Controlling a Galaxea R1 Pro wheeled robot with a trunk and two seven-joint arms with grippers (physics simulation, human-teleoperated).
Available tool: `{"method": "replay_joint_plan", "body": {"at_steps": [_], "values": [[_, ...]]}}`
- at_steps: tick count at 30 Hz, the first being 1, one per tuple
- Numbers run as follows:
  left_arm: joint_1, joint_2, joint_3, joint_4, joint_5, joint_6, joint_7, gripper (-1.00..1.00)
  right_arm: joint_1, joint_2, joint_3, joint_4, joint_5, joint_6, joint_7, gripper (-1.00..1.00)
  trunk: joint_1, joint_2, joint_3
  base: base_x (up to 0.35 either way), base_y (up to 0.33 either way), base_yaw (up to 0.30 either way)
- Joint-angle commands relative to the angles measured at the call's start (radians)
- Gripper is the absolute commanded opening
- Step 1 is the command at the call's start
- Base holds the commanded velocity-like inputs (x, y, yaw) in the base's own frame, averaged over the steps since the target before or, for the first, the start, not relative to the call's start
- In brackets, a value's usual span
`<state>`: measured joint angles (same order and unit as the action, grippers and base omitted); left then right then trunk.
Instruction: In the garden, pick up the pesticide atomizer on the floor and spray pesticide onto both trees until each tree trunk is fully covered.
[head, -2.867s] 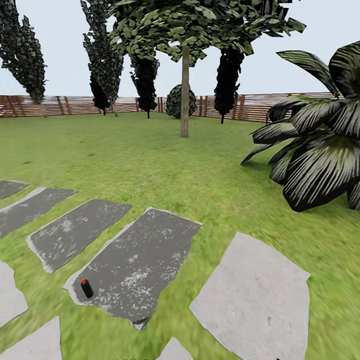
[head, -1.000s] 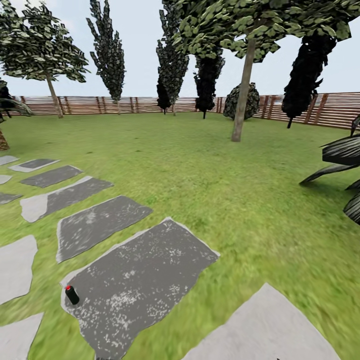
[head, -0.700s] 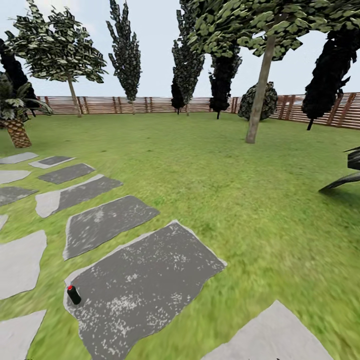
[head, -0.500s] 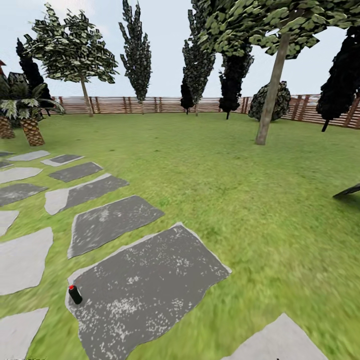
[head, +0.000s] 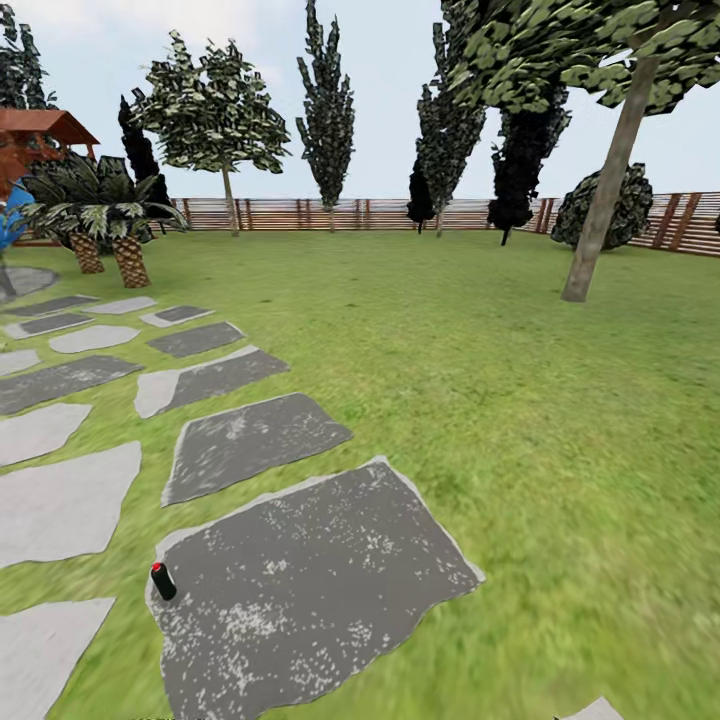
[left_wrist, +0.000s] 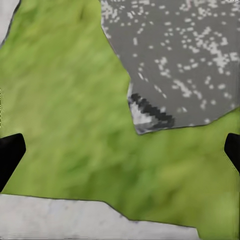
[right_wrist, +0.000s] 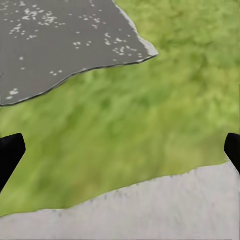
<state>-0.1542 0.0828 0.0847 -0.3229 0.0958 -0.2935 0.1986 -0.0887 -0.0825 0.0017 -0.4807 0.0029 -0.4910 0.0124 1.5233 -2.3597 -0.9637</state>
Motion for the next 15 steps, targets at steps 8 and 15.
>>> {"method": "replay_joint_plan", "body": {"at_steps": [8,15], "values": [[-0.001,0.000,-0.002,0.001,0.010,-0.005,-0.002,1.00,0.000,0.000,0.000,0.001,0.000,-0.003,0.001,1.00,0.000,0.000,-0.001,0.055,-0.092,0.279],[-0.001,-0.001,-0.002,-0.001,0.010,-0.004,-0.003,1.00,0.000,0.000,0.000,0.001,0.000,-0.003,0.001,1.00,0.000,0.000,-0.001,0.002,-0.004,0.279]]}}
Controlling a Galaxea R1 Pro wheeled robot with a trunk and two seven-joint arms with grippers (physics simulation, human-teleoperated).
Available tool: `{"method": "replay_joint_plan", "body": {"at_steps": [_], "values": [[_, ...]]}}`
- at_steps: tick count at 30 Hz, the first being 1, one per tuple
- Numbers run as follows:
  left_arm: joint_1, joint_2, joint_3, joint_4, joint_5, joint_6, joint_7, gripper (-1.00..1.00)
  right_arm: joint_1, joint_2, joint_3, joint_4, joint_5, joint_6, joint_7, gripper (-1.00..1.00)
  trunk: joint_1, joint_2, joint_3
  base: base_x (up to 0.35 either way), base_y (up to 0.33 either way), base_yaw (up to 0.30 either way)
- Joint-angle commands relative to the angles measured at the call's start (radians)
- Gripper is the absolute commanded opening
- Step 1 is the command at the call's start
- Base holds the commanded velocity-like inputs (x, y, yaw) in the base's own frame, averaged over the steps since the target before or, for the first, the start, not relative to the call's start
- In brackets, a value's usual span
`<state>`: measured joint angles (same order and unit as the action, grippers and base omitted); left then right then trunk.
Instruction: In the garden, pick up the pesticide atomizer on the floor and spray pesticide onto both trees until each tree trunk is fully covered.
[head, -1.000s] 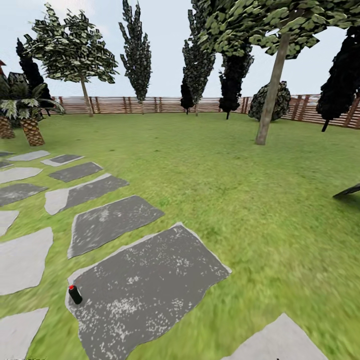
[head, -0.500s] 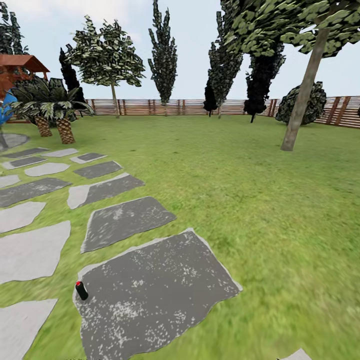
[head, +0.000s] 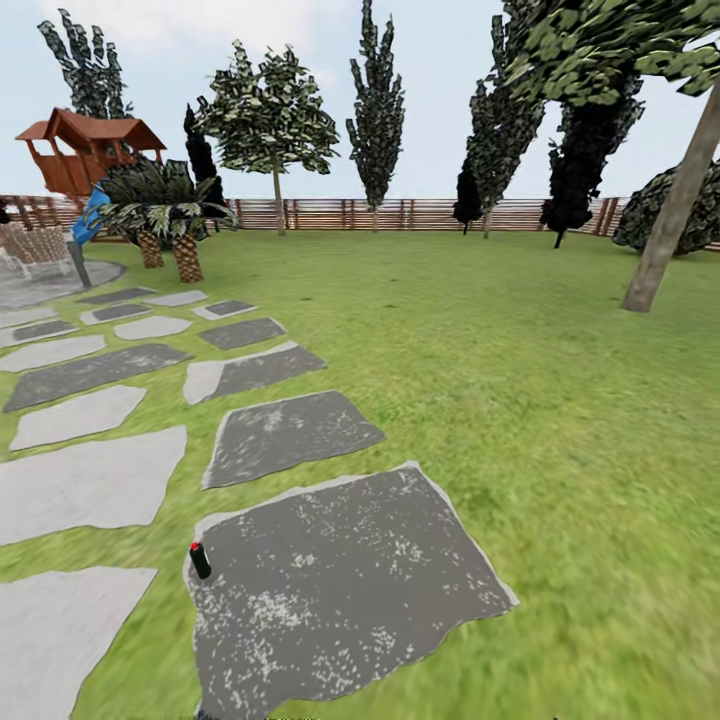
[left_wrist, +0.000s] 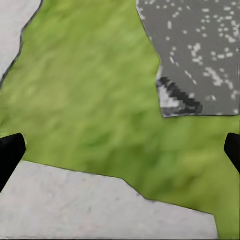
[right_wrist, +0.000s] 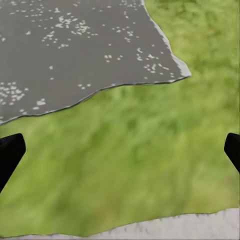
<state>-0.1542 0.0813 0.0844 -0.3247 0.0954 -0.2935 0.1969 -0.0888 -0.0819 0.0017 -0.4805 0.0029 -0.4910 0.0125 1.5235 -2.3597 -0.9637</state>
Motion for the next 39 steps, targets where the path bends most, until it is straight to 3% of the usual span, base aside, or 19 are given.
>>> {"method": "replay_joint_plan", "body": {"at_steps": [1,16,39], "values": [[-0.001,0.000,-0.002,0.001,0.010,-0.004,-0.001,1.00,0.000,-0.001,0.000,0.000,0.000,-0.003,0.001,1.00,0.000,0.000,-0.001,0.005,0.000,0.278],[-0.001,0.000,-0.002,0.001,0.010,-0.004,0.000,1.00,0.000,-0.001,0.000,0.000,0.000,-0.003,0.001,1.00,0.000,0.000,-0.001,0.187,-0.128,0.279],[-0.001,0.000,-0.002,0.001,0.010,-0.004,0.001,1.00,0.000,-0.001,0.000,-0.001,0.000,-0.003,0.001,1.00,0.000,0.000,-0.001,0.159,-0.272,0.279]]}}
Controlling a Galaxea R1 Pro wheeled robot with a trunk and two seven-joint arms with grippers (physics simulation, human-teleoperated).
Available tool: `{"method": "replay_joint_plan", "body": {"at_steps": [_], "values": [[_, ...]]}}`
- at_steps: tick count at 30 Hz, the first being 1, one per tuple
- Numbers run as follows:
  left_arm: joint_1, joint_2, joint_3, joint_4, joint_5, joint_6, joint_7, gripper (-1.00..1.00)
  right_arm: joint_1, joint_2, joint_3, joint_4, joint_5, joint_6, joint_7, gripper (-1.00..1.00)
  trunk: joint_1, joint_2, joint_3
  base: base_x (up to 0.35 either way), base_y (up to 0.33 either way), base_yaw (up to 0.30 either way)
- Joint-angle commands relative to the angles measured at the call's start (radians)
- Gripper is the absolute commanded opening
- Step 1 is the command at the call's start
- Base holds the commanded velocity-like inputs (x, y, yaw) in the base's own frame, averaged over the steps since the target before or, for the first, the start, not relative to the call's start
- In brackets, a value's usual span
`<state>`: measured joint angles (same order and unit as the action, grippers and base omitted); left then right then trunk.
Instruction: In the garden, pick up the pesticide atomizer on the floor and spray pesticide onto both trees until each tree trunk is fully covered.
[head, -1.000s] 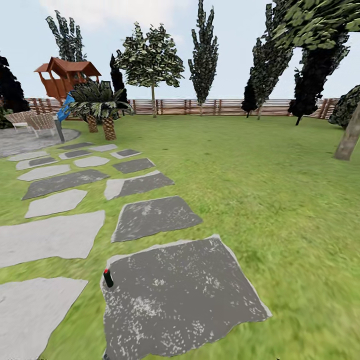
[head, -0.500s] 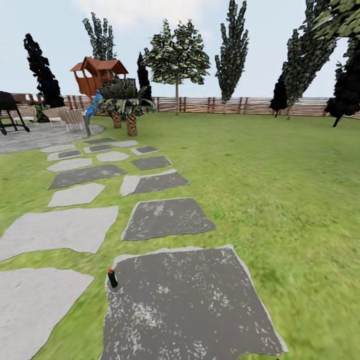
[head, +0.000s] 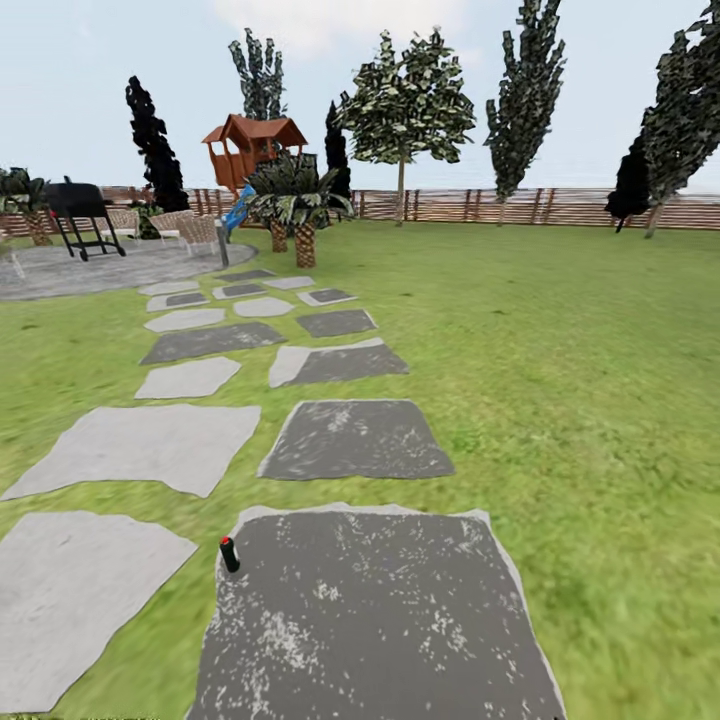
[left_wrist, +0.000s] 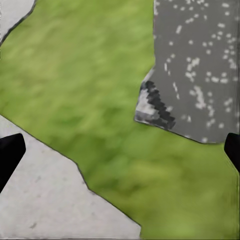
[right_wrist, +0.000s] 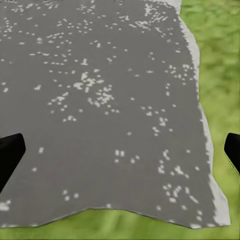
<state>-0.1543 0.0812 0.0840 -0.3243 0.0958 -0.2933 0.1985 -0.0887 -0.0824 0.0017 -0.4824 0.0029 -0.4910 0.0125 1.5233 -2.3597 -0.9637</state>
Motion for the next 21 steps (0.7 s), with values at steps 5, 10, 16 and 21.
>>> {"method": "replay_joint_plan", "body": {"at_steps": [5,10,16,21], "values": [[-0.001,0.000,-0.001,0.001,0.010,-0.004,-0.001,1.00,0.000,0.000,0.000,0.001,0.000,-0.003,0.001,1.00,0.000,0.000,-0.001,0.153,-0.278,0.279],[-0.001,0.000,-0.001,0.001,0.010,-0.004,-0.001,1.00,0.000,0.000,0.000,0.001,0.000,-0.003,0.001,1.00,0.000,0.000,-0.001,0.153,-0.278,0.279],[-0.001,0.000,-0.001,0.001,0.010,-0.004,-0.001,1.00,0.000,0.000,0.000,0.001,0.000,-0.003,0.001,1.00,0.000,0.000,-0.001,0.153,-0.278,0.279],[-0.001,0.000,-0.001,0.001,0.010,-0.004,-0.001,1.00,0.000,0.000,0.000,0.001,0.000,-0.003,0.001,1.00,0.000,0.000,-0.001,0.153,-0.278,0.279]]}}
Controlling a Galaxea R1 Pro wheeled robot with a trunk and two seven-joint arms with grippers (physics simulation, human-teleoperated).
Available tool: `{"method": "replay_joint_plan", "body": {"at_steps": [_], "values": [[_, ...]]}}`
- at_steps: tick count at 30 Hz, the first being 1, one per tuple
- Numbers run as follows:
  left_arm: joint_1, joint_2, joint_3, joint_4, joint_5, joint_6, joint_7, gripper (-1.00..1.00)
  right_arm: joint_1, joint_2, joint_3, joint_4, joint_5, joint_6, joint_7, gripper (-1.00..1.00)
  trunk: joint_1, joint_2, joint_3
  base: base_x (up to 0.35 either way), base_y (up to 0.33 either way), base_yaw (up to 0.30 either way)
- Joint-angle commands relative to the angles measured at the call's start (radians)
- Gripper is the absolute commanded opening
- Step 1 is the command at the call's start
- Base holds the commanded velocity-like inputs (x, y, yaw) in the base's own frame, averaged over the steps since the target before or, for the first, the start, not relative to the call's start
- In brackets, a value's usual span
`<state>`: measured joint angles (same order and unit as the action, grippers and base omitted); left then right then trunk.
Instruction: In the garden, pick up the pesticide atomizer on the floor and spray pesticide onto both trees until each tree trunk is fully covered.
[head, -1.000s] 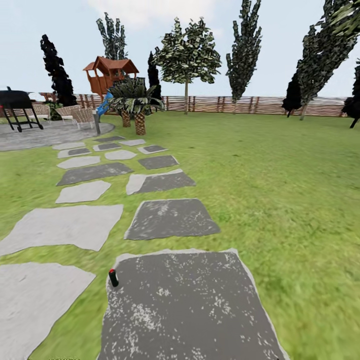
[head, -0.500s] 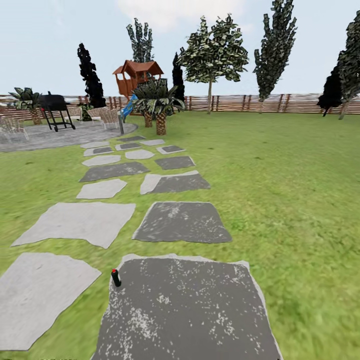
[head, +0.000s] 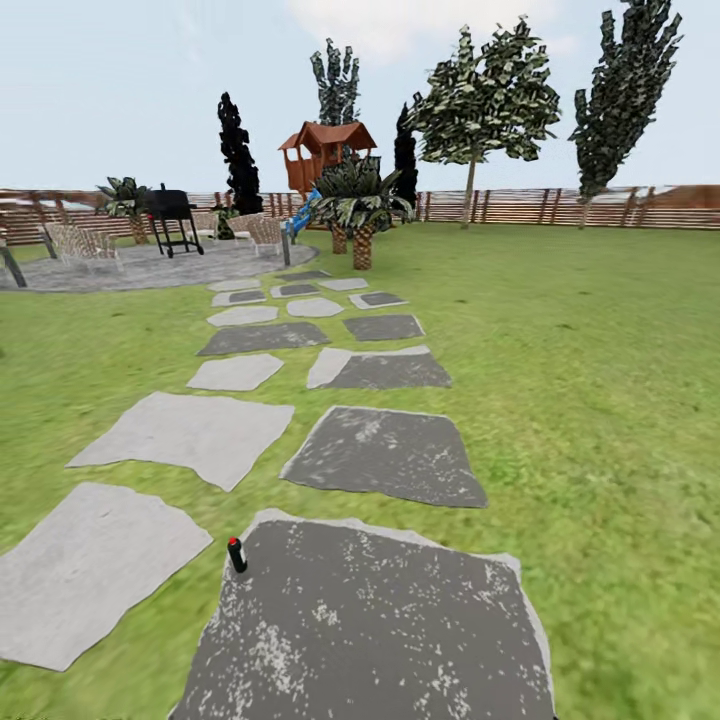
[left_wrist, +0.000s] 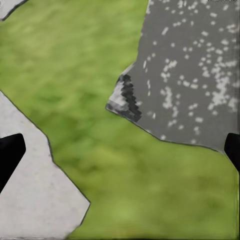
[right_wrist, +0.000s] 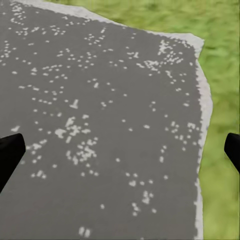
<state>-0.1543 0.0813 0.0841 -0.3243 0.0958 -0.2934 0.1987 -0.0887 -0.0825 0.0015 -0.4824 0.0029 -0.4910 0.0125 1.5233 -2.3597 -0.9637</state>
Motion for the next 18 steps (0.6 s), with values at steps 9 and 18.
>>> {"method": "replay_joint_plan", "body": {"at_steps": [9,18], "values": [[-0.001,0.000,0.000,0.001,0.010,-0.004,-0.001,1.00,0.000,0.000,0.001,0.001,0.000,-0.003,0.001,1.00,0.000,0.000,-0.001,0.153,-0.278,0.272],[-0.001,0.000,0.000,0.002,0.010,-0.004,-0.001,1.00,0.000,0.002,0.003,-0.002,-0.001,-0.003,0.003,1.00,0.000,0.000,-0.001,0.153,-0.277,0.038]]}}
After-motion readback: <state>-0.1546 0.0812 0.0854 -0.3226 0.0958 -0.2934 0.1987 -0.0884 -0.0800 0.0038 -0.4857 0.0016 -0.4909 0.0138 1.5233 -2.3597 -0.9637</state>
